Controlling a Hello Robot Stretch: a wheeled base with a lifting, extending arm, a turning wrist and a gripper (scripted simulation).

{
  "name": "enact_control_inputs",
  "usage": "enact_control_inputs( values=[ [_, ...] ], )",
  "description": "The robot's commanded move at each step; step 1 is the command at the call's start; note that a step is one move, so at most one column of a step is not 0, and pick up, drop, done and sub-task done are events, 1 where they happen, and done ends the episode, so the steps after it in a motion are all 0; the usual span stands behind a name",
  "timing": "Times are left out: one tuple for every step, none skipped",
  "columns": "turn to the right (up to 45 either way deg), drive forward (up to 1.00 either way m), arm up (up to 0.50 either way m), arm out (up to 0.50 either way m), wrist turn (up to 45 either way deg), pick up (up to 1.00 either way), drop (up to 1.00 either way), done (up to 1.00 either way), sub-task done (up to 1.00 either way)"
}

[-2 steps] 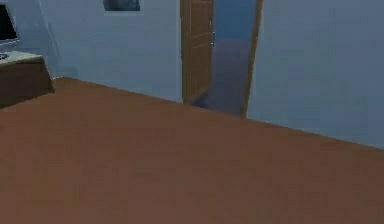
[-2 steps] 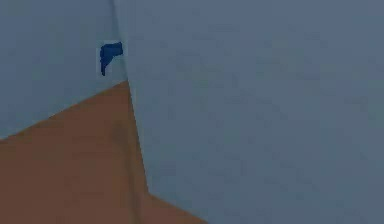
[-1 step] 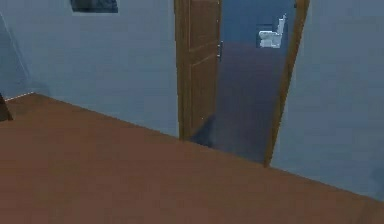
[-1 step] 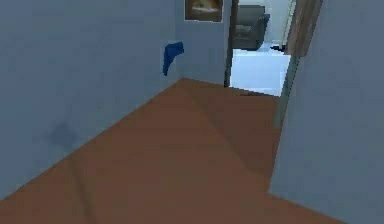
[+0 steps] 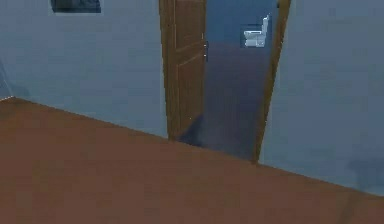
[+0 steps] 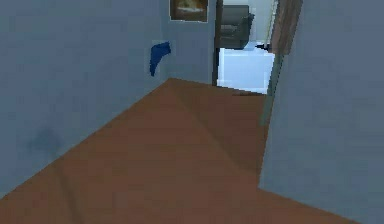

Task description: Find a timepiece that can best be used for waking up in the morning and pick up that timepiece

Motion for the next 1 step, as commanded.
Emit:
enact_control_inputs(
  values=[
    [0.0,1.0,0.0,0.0,0.0,0.0,0.0,0.0,0.0]
  ],
)
